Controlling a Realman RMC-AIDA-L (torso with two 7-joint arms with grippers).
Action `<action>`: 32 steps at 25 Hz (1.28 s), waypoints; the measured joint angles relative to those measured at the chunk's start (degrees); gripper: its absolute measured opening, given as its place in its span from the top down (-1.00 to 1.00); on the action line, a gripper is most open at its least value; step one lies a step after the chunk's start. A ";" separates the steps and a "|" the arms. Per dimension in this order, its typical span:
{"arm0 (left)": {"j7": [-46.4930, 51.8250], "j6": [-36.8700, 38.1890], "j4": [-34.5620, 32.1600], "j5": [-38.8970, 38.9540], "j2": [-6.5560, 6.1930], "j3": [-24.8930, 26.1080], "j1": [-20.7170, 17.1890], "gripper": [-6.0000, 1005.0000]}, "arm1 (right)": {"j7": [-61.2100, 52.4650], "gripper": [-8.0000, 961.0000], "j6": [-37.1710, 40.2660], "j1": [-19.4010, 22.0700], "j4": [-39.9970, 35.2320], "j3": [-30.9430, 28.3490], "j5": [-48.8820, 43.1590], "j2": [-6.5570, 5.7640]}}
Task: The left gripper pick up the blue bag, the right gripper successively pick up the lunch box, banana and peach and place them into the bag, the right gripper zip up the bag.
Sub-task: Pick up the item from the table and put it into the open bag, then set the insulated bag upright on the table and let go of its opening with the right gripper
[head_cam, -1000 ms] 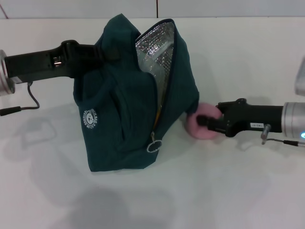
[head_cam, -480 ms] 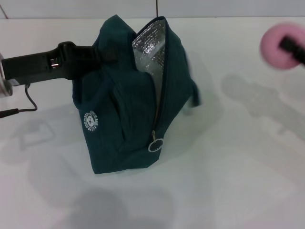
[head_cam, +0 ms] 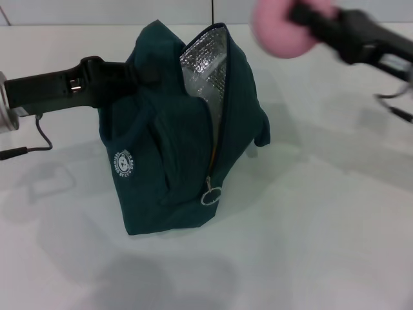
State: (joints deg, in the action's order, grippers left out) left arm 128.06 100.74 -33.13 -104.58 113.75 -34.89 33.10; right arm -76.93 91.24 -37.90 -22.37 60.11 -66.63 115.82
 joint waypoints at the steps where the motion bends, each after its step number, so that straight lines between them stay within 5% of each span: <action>1: 0.00 -0.04 0.00 0.00 0.02 0.01 -0.05 0.92 | -0.07 0.63 -1.01 -1.65 0.92 1.85 -0.02 0.12; 9: 0.00 -0.72 0.00 1.07 -0.15 0.09 -0.58 0.92 | -5.57 0.66 -11.47 -8.15 2.49 16.31 0.03 0.37; 23: -0.09 -0.72 0.00 1.33 -0.28 0.09 -0.94 0.92 | -6.10 0.07 -13.31 -7.04 -0.69 17.09 0.80 0.36; 28: -0.09 -0.71 -0.01 1.33 -0.29 0.09 -0.99 0.92 | -6.12 -0.35 -13.66 -7.34 -1.82 16.73 1.67 0.31; 32: -0.09 -0.71 0.00 1.41 -0.48 0.08 -1.61 0.92 | -8.61 -0.41 -15.15 -2.18 -4.36 16.60 7.36 -0.39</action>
State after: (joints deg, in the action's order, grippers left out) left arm 127.97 100.02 -33.13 -103.16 113.27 -34.81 31.49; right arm -85.54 76.09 -40.08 -26.74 76.71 -59.26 115.44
